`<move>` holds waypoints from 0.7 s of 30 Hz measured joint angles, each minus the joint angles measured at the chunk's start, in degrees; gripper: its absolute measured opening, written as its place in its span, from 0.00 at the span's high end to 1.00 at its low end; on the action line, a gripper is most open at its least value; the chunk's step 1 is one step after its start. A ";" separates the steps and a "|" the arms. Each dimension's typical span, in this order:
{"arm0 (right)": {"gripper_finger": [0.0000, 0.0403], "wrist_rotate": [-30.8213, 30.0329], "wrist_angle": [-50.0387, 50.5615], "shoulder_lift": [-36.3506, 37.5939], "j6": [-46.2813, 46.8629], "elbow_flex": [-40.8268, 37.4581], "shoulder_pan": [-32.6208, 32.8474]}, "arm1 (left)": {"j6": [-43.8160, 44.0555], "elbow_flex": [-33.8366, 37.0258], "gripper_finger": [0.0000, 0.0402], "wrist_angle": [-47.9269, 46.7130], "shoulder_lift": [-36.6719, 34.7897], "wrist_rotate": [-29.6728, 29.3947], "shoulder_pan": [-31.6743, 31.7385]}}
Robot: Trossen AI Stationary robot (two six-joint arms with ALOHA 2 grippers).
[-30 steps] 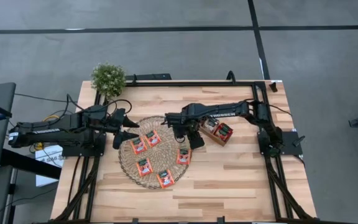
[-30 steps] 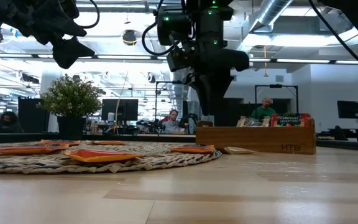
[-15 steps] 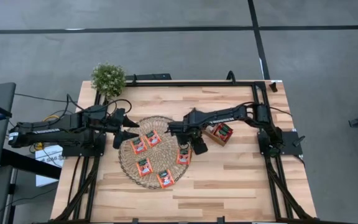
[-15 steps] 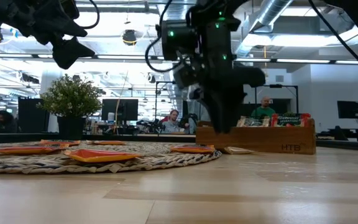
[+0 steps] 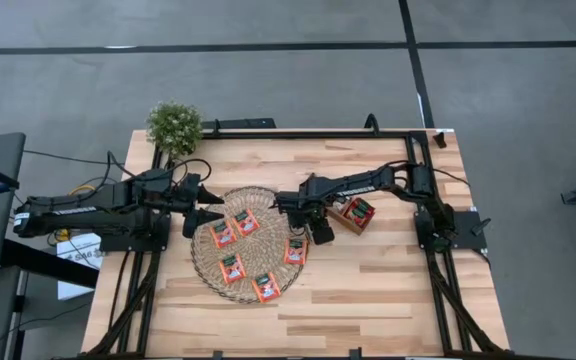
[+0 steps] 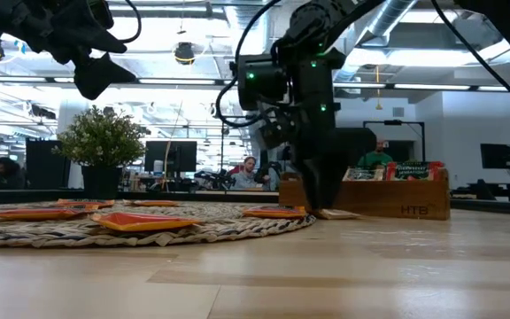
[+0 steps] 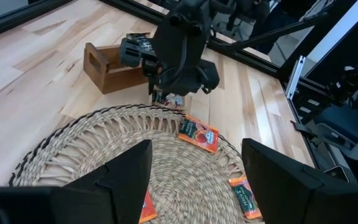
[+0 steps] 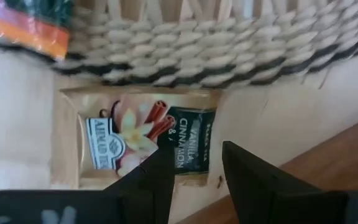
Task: Pick & Place Tea
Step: Put the brown tea bag into the middle section of the wooden organizer
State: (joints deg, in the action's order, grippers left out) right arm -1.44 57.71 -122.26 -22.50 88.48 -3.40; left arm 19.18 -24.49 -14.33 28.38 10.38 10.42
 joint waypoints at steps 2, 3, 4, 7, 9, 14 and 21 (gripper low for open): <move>0.69 -1.15 -1.17 0.02 -0.02 -0.58 0.00 | 0.01 0.00 0.40 0.33 0.00 -0.18 0.01; 0.69 -1.49 -1.41 0.02 -0.02 -0.73 0.00 | 0.00 0.00 0.40 0.58 0.00 -0.18 0.01; 0.70 -1.50 -1.54 0.02 -0.02 -0.88 0.00 | 0.00 0.00 0.40 0.82 0.00 -0.18 0.02; 0.73 -1.50 -2.67 0.32 0.00 -2.08 0.00 | 0.00 0.00 0.40 1.23 0.00 -0.20 0.02; 0.76 -1.46 -2.69 0.35 0.00 -2.26 0.05 | 0.00 0.00 0.40 1.21 0.02 -0.20 0.00; 0.85 -1.52 -2.64 0.33 0.00 -2.35 0.81 | 0.00 0.00 0.40 1.21 0.00 -0.19 -0.01; 0.99 -1.52 -2.26 0.24 0.42 -2.30 1.18 | -0.04 0.00 0.40 1.21 0.00 -0.18 0.02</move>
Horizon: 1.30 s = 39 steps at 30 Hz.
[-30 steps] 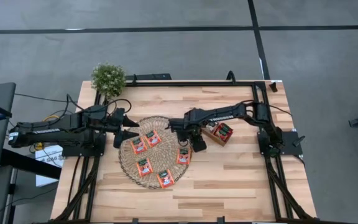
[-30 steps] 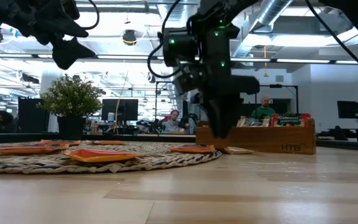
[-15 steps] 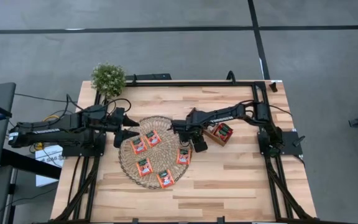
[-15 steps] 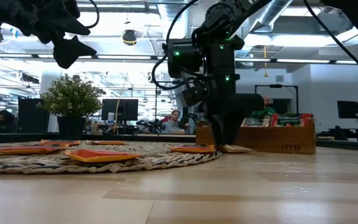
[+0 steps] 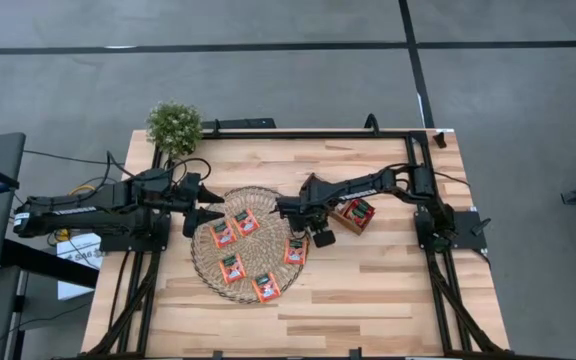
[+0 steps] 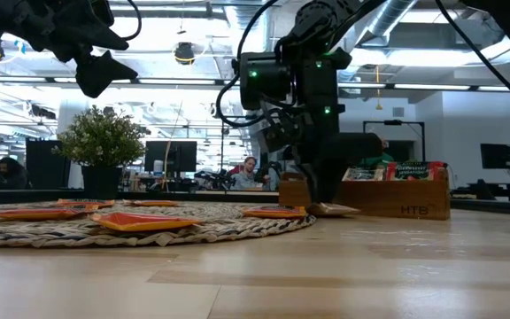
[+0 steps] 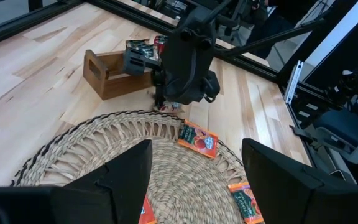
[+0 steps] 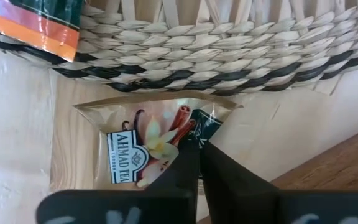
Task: Pick & Place Tea
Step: Put the brown tea bag into the middle section of the wooden organizer
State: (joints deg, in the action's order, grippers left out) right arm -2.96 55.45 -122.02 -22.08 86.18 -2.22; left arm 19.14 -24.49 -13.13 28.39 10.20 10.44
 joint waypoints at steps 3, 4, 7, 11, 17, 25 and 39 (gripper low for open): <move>0.98 -0.07 1.42 -0.11 2.56 0.92 -0.02 | -0.02 0.00 0.40 0.00 0.00 -0.02 0.00; 0.98 -0.10 2.10 -0.18 3.42 1.45 -0.03 | -0.05 0.00 0.40 0.00 0.00 0.00 0.00; 0.99 -0.62 6.43 -0.09 5.70 4.30 0.08 | -0.41 0.00 0.40 0.00 0.00 0.00 -0.02; 0.99 -3.88 14.46 0.35 9.65 9.55 1.31 | -1.12 0.00 0.40 0.00 0.01 0.00 0.00; 1.00 -12.50 26.65 1.51 20.35 19.40 4.47 | -1.97 0.00 0.40 0.00 0.00 0.00 0.00; 1.00 -25.98 34.52 1.75 43.14 19.38 5.58 | -3.21 0.00 0.40 -0.02 0.00 0.01 0.00; 1.00 -26.82 34.59 1.60 65.17 10.44 2.13 | -3.07 0.00 0.40 -0.02 0.00 0.02 -0.02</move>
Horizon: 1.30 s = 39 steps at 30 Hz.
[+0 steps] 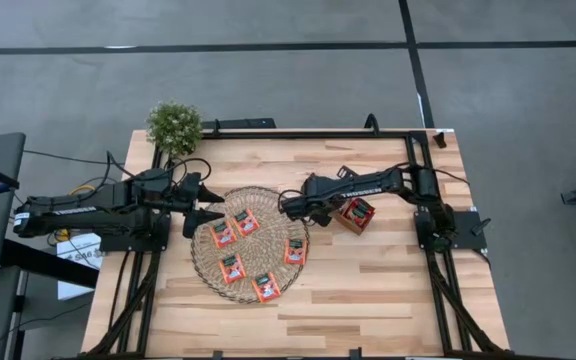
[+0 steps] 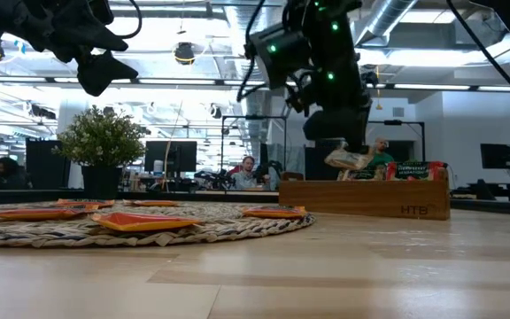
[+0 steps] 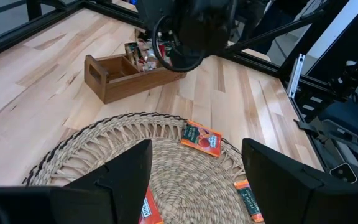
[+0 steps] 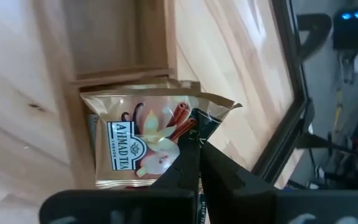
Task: Pick & Place Tea
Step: Put the brown tea bag into the middle section of the wooden organizer
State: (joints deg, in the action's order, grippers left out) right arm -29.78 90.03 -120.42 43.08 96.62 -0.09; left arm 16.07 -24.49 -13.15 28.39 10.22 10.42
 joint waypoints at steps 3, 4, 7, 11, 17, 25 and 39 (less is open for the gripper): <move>1.00 -0.71 0.03 0.00 1.25 -2.23 0.36 | 0.14 0.00 0.40 0.00 0.00 0.00 0.00; 1.00 -1.22 0.00 0.00 2.00 -2.84 0.45 | 0.16 0.00 0.40 0.02 0.02 0.00 0.02; 1.00 -2.54 0.00 0.00 3.75 -4.55 0.68 | 0.36 0.00 0.40 0.42 0.02 0.00 0.02; 1.00 -4.36 0.03 0.00 3.92 -5.60 0.83 | 1.21 0.00 0.40 0.48 0.01 0.00 0.00; 1.00 -6.52 -0.29 0.00 3.08 -5.84 0.81 | 1.28 0.00 0.40 0.50 0.01 0.00 0.00; 1.00 -6.19 -1.43 -0.89 1.09 -5.91 1.32 | 1.17 0.00 0.40 0.52 0.00 0.02 0.02; 1.00 -5.38 -3.32 -0.81 -2.59 -5.84 1.94 | -0.02 0.00 0.40 1.25 -0.01 0.04 0.00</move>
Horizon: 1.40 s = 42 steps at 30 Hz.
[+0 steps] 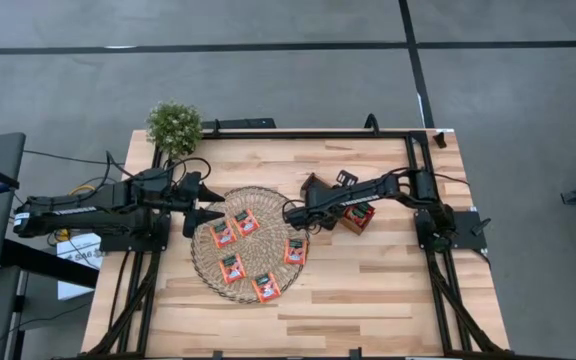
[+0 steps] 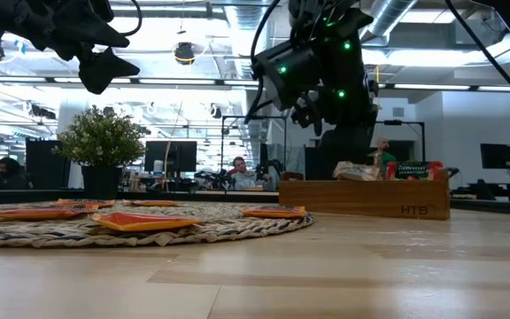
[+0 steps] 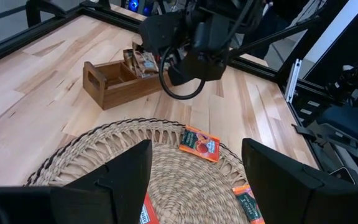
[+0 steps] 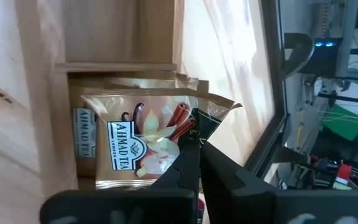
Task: Pick & Place Tea
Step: Put the brown tea bag into the middle section of the wooden organizer
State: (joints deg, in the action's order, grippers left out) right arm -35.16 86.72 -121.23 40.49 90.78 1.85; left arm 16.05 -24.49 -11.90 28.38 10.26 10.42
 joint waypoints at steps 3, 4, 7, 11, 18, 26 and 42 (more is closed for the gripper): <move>1.00 0.66 0.02 0.00 -0.38 0.00 -0.09 | -0.19 0.00 0.40 0.01 0.02 0.01 0.02; 1.00 0.66 -0.02 0.00 -0.90 0.00 -0.09 | -0.21 0.00 0.40 0.00 0.00 0.01 0.00; 1.00 0.63 -0.21 0.00 -1.72 0.00 -0.16 | -0.36 0.00 0.40 0.00 0.02 0.02 0.02; 1.00 0.68 0.14 0.00 -2.02 0.00 -0.75 | -0.54 0.00 0.40 0.00 0.01 0.00 0.00; 1.00 0.79 0.73 0.00 -2.14 0.00 -2.48 | -1.24 0.00 0.40 0.00 0.00 0.07 0.02; 0.97 2.21 0.18 0.00 -6.45 0.00 -2.59 | -1.68 0.00 0.40 0.00 0.00 0.06 0.02; 0.91 2.25 -0.42 0.02 -6.03 0.02 -3.13 | -1.79 0.00 0.40 0.00 0.00 0.04 0.02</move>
State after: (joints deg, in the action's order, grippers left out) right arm -32.91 86.30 -121.21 34.46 90.80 -1.28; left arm 14.26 -24.49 -11.90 28.38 10.31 10.44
